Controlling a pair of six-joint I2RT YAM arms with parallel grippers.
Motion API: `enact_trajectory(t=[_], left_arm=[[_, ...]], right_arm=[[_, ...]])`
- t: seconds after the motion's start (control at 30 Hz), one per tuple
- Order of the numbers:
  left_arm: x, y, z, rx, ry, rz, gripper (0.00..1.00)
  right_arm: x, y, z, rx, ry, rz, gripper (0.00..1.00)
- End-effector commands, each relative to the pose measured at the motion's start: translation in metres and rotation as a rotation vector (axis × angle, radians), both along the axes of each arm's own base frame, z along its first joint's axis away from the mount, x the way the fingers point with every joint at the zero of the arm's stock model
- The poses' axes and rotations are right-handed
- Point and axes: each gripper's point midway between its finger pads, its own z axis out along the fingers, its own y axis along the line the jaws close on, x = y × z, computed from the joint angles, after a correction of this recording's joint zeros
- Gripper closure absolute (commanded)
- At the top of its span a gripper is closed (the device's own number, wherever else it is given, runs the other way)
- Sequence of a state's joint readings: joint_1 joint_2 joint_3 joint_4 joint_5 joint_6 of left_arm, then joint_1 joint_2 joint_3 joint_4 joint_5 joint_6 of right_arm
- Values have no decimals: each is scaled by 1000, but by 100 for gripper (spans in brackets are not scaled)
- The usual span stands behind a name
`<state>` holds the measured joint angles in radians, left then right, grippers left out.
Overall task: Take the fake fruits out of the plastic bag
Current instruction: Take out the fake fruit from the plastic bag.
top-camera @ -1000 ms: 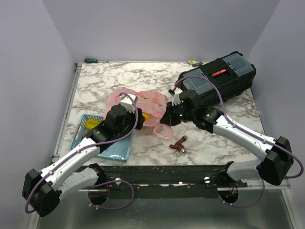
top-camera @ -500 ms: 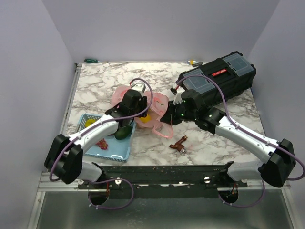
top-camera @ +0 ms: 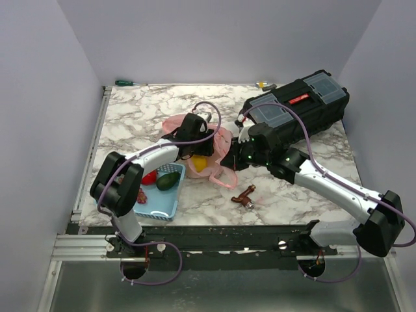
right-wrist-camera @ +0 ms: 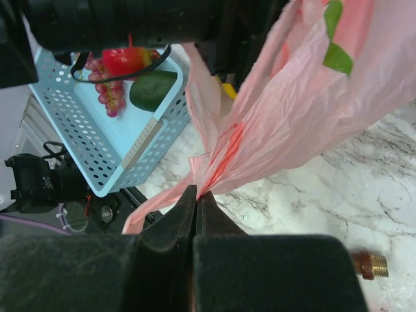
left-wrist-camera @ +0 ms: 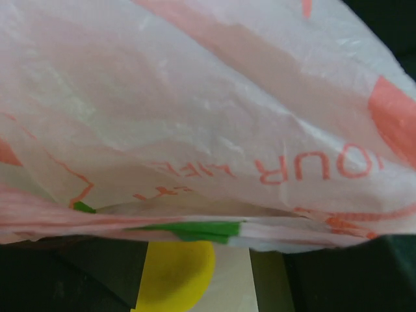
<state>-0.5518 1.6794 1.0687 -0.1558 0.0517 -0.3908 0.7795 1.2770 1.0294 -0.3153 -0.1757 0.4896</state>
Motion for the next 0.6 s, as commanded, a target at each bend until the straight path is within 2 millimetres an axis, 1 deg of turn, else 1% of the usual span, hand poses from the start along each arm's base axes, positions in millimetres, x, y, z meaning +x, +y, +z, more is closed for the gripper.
enact_trajectory(t=[0.0, 0.03, 0.1, 0.2, 0.27, 0.43, 0.57], left_arm=[[18, -40, 26, -111, -65, -158, 42], [18, -43, 29, -115, -75, -174, 41], [17, -40, 31, -98, -85, -184, 38], [8, -27, 30, -49, -103, -170, 31], [-1, -16, 27, -3, -112, -147, 24], [-19, 11, 16, 83, -100, -88, 18], [-22, 14, 3, 106, -77, -96, 16]], right_arm=[[-7, -3, 5, 20, 2, -6, 99], [-8, -4, 4, 18, 5, -6, 99], [-9, -5, 2, 16, 7, -8, 99], [-12, -6, -1, 14, 15, 0, 99], [-15, -6, -4, 15, 21, 9, 99], [-19, -6, -11, 19, 31, 24, 99], [-20, -5, -13, 23, 34, 30, 99]])
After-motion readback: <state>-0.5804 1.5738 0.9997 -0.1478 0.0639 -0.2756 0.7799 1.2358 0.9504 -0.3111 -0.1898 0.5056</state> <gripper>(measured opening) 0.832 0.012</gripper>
